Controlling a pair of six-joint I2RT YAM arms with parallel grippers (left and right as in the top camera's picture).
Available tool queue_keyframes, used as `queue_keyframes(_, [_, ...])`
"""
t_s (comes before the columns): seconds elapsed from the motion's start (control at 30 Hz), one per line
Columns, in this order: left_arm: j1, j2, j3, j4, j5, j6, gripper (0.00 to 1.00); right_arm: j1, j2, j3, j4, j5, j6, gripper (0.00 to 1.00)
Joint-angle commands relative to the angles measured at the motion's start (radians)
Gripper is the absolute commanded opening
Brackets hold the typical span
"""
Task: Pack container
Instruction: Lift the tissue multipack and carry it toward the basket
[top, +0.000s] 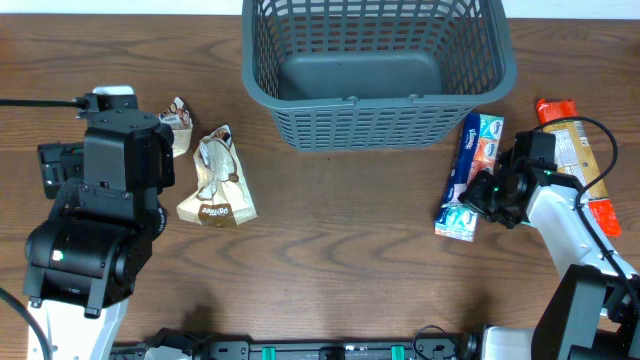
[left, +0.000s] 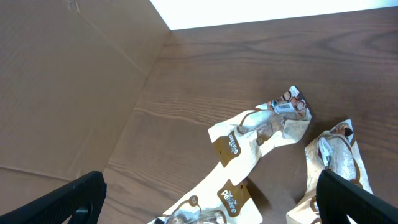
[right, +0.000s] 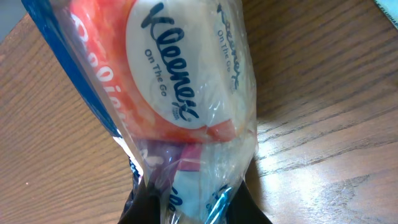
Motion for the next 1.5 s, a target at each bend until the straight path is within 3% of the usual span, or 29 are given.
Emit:
queue_keyframes(0.0, [0.006, 0.001, 0.015, -0.003, -0.019, -0.001, 0.99, 0.007, 0.005, -0.037, -0.010, 0.106, 0.013, 0.01])
queue_keyframes(0.37, [0.006, 0.001, 0.015, -0.003, -0.019, -0.001, 0.99, 0.004, -0.346, -0.012, -0.100, 0.146, 0.032, 0.01])
queue_keyframes(0.6, [0.006, 0.001, 0.015, -0.004, -0.019, -0.001, 0.99, 0.004, -0.486, 0.103, -0.213, 0.146, 0.031, 0.02])
queue_keyframes(1.1, [0.006, 0.001, 0.015, -0.084, -0.019, -0.001, 0.99, 0.004, -0.503, 0.555, -0.311, 0.158, -0.033, 0.02])
queue_keyframes(1.47, [0.006, 0.001, 0.015, -0.085, -0.019, -0.009, 0.99, 0.005, -0.415, 0.787, -0.180, -0.041, -0.013, 0.01])
